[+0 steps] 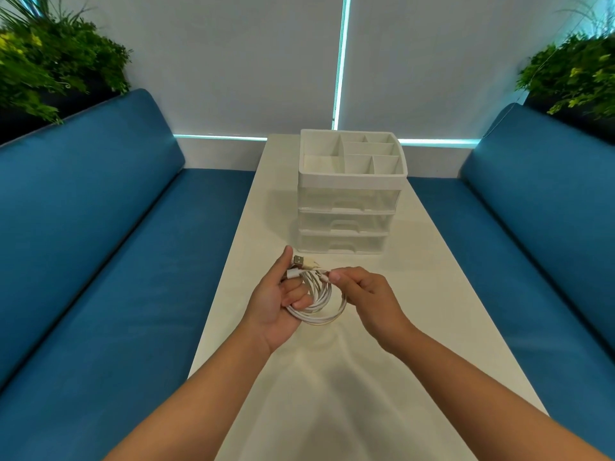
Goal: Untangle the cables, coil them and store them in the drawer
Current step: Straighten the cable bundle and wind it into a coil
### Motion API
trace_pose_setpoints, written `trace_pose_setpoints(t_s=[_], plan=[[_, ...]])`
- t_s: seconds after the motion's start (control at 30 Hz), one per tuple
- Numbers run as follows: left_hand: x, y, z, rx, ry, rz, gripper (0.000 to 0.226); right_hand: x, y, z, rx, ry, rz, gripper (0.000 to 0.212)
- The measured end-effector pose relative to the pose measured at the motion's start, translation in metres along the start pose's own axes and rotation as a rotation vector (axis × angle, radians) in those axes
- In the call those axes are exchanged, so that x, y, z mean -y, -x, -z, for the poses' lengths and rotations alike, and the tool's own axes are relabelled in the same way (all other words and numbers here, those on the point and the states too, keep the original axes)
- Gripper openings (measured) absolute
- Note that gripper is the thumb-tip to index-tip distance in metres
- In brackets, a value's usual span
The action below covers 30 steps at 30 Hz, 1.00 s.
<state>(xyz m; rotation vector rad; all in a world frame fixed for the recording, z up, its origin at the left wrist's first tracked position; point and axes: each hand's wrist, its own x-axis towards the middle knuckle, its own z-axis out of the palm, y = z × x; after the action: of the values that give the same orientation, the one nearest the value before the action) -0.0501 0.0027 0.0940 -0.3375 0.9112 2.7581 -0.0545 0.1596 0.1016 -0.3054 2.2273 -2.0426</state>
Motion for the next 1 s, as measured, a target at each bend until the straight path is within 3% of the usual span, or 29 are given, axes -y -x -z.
trace_pose_setpoints(t_s=[0.1, 0.27, 0.4, 0.5, 0.67, 1.0], plan=[[0.001, -0.001, -0.003, 0.021, 0.066, -0.005, 0.043, -0.004, 0.003, -0.010, -0.032, -0.008, 0.029, 0.025], [0.002, -0.001, -0.004, 0.078, 0.119, 0.043, 0.051, -0.003, 0.006, -0.020, 0.068, -0.082, 0.001, 0.023], [0.002, 0.001, -0.005, 0.056, 0.052, -0.002, 0.041, -0.005, 0.002, -0.021, 0.071, 0.048, 0.039, 0.023], [-0.001, 0.000, -0.001, 0.067, -0.085, 0.024, 0.048, -0.005, -0.001, -0.017, 0.031, 0.122, 0.043, 0.023], [-0.001, -0.002, 0.001, 0.091, -0.101, 0.000, 0.025, 0.004, -0.005, -0.008, -0.045, 0.375, 0.154, 0.020], [0.007, 0.003, -0.013, 0.049, -0.093, -0.043, 0.046, 0.005, -0.003, -0.008, -0.029, 0.693, 0.233, 0.024]])
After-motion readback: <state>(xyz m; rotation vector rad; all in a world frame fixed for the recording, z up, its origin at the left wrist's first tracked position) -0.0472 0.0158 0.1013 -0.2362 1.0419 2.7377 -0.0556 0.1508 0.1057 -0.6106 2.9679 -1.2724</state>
